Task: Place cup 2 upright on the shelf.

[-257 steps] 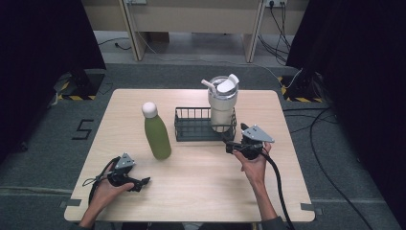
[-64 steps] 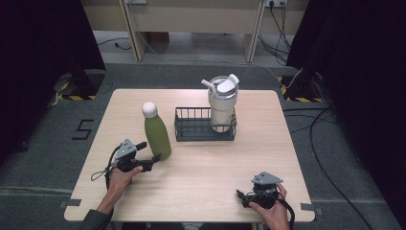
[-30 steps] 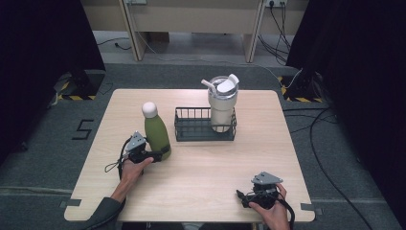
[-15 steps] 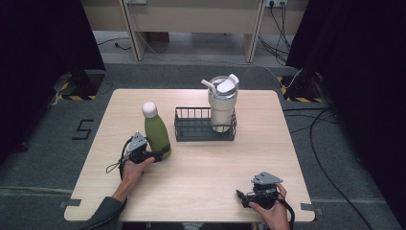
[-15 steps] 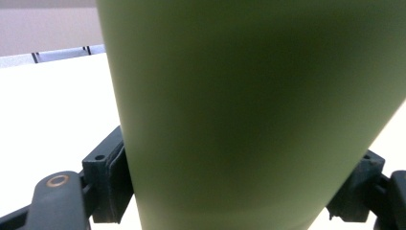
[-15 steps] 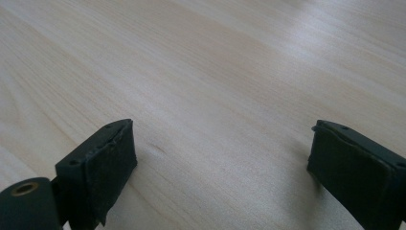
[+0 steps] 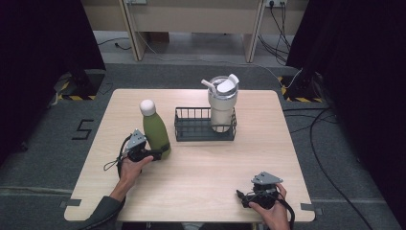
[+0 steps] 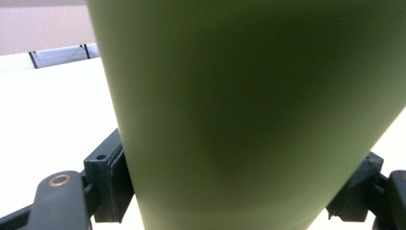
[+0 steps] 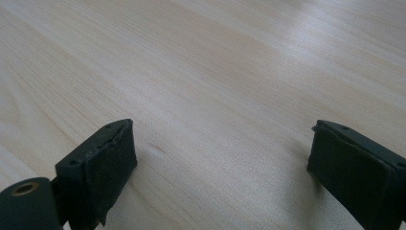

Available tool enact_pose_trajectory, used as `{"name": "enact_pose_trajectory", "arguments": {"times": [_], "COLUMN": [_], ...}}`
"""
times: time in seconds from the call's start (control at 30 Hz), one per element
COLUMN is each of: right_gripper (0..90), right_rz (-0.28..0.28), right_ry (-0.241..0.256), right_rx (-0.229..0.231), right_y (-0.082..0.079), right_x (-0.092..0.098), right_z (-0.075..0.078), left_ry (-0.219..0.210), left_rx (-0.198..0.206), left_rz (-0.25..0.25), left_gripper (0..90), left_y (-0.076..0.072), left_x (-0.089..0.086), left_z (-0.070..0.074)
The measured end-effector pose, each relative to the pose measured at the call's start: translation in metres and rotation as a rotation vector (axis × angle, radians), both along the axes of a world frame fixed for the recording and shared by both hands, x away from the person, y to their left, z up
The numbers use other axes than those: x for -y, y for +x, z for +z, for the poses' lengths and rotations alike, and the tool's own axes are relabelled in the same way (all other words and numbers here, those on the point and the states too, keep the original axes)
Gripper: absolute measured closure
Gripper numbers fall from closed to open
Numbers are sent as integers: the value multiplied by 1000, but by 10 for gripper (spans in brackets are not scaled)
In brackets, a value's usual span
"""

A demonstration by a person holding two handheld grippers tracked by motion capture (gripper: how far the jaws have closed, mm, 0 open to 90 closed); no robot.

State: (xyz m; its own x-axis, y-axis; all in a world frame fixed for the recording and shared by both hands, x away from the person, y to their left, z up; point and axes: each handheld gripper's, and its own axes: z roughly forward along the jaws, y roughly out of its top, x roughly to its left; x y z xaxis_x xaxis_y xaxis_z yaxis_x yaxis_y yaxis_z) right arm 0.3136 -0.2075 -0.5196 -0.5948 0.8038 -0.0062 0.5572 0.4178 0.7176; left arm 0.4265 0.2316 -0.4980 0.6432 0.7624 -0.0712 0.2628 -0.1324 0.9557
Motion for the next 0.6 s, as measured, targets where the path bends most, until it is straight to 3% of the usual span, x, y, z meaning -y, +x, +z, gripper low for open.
{"name": "enact_pose_trajectory", "arguments": {"times": [0.33, 0.5, 0.6], "right_gripper": [92, 92, 92], "right_rz": [0, 1, 0], "right_ry": [0, 0, 0], "right_rx": [0, 1, 0], "right_y": [0, 0, 0], "right_x": [0, 0, 0], "right_z": [0, 0, 0], "left_ry": [-4, -26, -10], "left_rx": [7, 1, 1], "left_rz": [-22, -30, -32], "left_gripper": [200, 200, 201], "left_y": [2, 5, 7], "left_x": [1, 4, 5], "left_z": [20, 30, 35]}}
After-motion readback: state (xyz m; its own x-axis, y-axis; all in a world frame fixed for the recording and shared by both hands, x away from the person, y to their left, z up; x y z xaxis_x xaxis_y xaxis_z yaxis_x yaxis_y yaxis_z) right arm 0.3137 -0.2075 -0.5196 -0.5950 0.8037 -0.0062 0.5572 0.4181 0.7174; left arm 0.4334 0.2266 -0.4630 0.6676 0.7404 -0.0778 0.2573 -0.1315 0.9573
